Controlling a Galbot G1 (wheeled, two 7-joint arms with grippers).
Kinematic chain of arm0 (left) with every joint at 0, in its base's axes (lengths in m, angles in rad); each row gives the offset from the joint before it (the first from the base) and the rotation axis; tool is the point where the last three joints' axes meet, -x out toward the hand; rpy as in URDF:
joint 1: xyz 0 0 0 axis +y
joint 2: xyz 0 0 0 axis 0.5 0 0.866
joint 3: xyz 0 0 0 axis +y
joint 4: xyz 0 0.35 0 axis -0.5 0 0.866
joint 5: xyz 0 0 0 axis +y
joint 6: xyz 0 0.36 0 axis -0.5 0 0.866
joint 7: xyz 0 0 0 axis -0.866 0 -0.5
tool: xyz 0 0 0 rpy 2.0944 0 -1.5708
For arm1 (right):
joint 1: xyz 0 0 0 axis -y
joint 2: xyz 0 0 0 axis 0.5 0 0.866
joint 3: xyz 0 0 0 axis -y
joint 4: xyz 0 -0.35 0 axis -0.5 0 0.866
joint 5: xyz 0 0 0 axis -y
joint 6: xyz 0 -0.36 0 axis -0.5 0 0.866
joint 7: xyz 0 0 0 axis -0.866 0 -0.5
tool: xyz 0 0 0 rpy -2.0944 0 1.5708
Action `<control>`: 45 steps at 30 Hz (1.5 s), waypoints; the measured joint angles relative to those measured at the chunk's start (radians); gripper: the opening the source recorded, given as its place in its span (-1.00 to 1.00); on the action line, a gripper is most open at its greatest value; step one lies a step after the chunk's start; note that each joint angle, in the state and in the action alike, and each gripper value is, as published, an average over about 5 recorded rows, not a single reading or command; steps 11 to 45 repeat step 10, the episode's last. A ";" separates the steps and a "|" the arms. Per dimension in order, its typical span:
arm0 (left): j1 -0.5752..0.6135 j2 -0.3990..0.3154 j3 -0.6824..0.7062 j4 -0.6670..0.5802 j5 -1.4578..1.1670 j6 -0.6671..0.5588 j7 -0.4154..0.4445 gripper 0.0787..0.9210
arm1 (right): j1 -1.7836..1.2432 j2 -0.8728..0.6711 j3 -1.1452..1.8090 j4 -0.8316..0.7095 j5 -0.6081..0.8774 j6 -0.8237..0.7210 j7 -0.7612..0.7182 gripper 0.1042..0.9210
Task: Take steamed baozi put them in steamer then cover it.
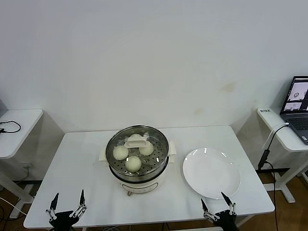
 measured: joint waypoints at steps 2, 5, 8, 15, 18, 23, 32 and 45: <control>0.011 -0.003 -0.002 0.001 -0.006 -0.001 0.004 0.77 | -0.006 -0.005 -0.006 0.011 0.002 -0.011 0.004 0.76; 0.025 -0.010 -0.001 0.002 -0.011 0.002 0.010 0.77 | -0.014 -0.013 -0.015 0.027 0.008 -0.023 0.007 0.76; 0.034 -0.016 0.000 0.006 -0.015 0.005 0.015 0.77 | -0.022 -0.019 -0.025 0.040 0.016 -0.034 0.011 0.76; 0.037 -0.017 0.000 0.009 -0.017 0.006 0.017 0.77 | -0.024 -0.020 -0.028 0.044 0.018 -0.038 0.012 0.76; 0.037 -0.017 0.000 0.009 -0.017 0.006 0.017 0.77 | -0.024 -0.020 -0.028 0.044 0.018 -0.038 0.012 0.76; 0.037 -0.017 0.000 0.009 -0.017 0.006 0.017 0.77 | -0.024 -0.020 -0.028 0.044 0.018 -0.038 0.012 0.76; 0.037 -0.017 0.000 0.009 -0.017 0.006 0.017 0.77 | -0.024 -0.020 -0.028 0.044 0.018 -0.038 0.012 0.76; 0.037 -0.017 0.000 0.009 -0.017 0.006 0.017 0.77 | -0.024 -0.020 -0.028 0.044 0.018 -0.038 0.012 0.76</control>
